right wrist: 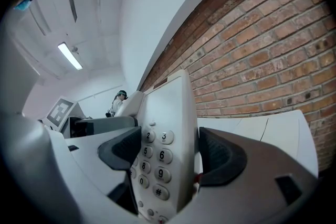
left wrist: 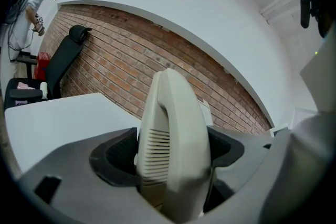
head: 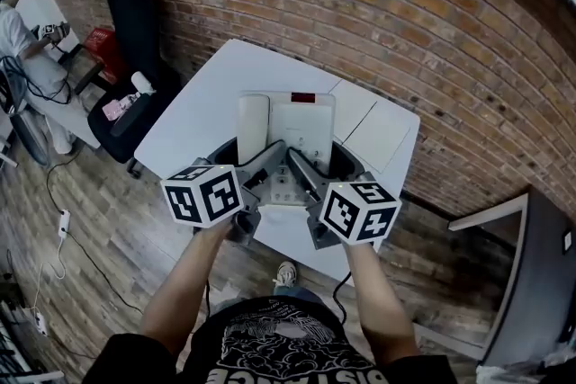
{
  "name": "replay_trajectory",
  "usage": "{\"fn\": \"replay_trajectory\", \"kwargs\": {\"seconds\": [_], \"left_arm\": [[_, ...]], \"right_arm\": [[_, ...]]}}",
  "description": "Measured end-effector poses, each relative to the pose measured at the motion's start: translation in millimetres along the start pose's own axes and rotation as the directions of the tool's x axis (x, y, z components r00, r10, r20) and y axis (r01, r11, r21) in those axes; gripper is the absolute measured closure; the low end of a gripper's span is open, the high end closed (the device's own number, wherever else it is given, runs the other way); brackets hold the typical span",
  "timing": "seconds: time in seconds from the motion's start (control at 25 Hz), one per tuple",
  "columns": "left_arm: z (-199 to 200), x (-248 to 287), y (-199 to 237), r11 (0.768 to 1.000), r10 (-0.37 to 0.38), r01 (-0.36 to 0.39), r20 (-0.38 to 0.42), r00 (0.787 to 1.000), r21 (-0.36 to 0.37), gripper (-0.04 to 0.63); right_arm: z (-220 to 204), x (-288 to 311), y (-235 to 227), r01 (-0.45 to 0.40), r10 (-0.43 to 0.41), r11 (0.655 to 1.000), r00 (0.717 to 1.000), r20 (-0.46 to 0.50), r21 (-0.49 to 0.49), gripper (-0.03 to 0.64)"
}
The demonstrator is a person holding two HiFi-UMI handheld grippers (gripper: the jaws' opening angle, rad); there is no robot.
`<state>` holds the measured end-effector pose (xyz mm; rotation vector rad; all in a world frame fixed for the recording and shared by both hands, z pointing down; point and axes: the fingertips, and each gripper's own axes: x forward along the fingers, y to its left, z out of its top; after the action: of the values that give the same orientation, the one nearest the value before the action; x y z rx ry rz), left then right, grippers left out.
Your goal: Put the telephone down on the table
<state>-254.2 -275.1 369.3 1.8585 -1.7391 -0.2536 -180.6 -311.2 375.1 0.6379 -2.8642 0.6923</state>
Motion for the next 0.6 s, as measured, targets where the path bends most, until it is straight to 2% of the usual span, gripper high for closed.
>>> {"fn": "replay_trajectory", "kwargs": {"seconds": [0.32,0.6], "left_arm": [[-32,44,4,0.999,-0.037,0.034,-0.11,0.993,-0.023,0.207],[-69,79,10,0.994,-0.112,0.103,-0.249,0.962,-0.046,0.207]], "right_arm": [[-23,-2,-47,0.089,-0.087,0.993,0.996,-0.032,0.074,0.279],[-53,-9,-82,0.227,-0.22,0.961,0.974,-0.058,0.156,0.279]]}}
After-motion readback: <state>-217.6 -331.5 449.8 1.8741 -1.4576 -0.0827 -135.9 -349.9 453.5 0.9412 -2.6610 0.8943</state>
